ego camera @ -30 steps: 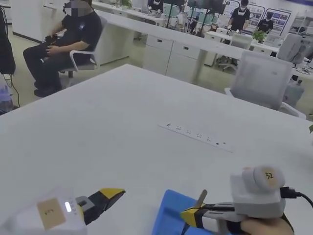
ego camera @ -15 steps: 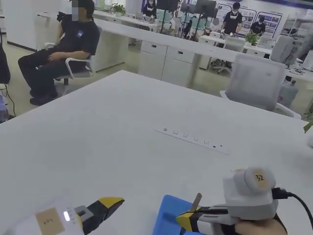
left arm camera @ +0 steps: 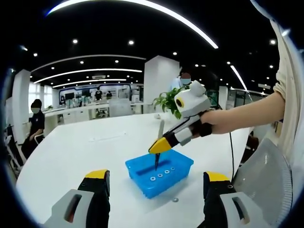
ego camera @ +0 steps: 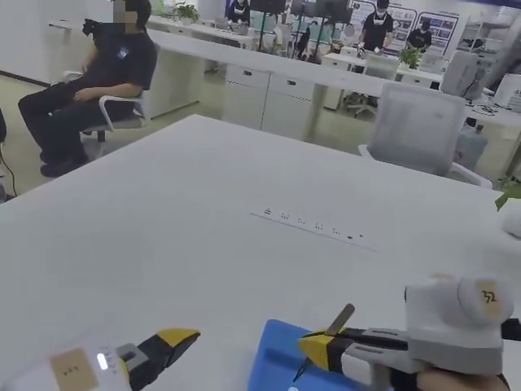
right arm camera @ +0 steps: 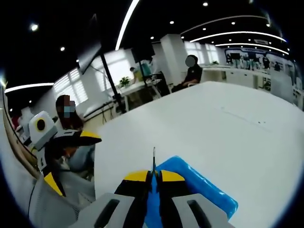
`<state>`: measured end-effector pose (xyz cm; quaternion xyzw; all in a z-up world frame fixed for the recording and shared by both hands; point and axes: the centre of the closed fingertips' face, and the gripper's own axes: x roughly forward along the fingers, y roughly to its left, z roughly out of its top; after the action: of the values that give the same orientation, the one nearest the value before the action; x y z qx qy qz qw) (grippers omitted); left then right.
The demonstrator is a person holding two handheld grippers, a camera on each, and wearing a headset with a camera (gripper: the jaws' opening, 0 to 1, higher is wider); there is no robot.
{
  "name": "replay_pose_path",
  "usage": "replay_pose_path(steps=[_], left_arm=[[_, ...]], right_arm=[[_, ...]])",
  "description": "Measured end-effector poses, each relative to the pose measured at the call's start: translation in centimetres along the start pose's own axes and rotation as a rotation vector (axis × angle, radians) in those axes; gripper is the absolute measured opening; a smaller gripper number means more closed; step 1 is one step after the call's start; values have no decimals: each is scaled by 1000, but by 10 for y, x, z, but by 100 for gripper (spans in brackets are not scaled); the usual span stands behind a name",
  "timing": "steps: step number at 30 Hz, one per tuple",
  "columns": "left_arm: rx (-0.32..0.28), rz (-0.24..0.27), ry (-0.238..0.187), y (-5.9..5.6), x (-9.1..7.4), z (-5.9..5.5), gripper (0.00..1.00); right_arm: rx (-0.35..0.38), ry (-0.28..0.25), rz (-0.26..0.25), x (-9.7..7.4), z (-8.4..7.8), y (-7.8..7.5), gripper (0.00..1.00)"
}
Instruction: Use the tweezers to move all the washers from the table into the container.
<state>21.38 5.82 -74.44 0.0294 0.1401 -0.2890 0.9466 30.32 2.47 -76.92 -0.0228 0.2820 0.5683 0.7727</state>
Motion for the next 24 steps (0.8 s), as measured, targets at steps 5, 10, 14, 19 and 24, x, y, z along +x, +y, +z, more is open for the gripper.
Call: replay_pose_path(steps=[5,10,14,19,24], left_arm=[[4,-5,4,-1,0,0,82],[6,4,2,0,0,1,82],[8,1,3,-1,0,1,82],[8,0,5,-1,0,0,82],[10,0,9,-1,0,0,82]], right_arm=[[19,-32,27,-10,3,16,4],[42,-26,59,-12,-7,32,4],[68,-22,78,-11,-16,41,4],[85,-1,96,-9,-29,52,4],[87,17,103,-5,-37,58,4]])
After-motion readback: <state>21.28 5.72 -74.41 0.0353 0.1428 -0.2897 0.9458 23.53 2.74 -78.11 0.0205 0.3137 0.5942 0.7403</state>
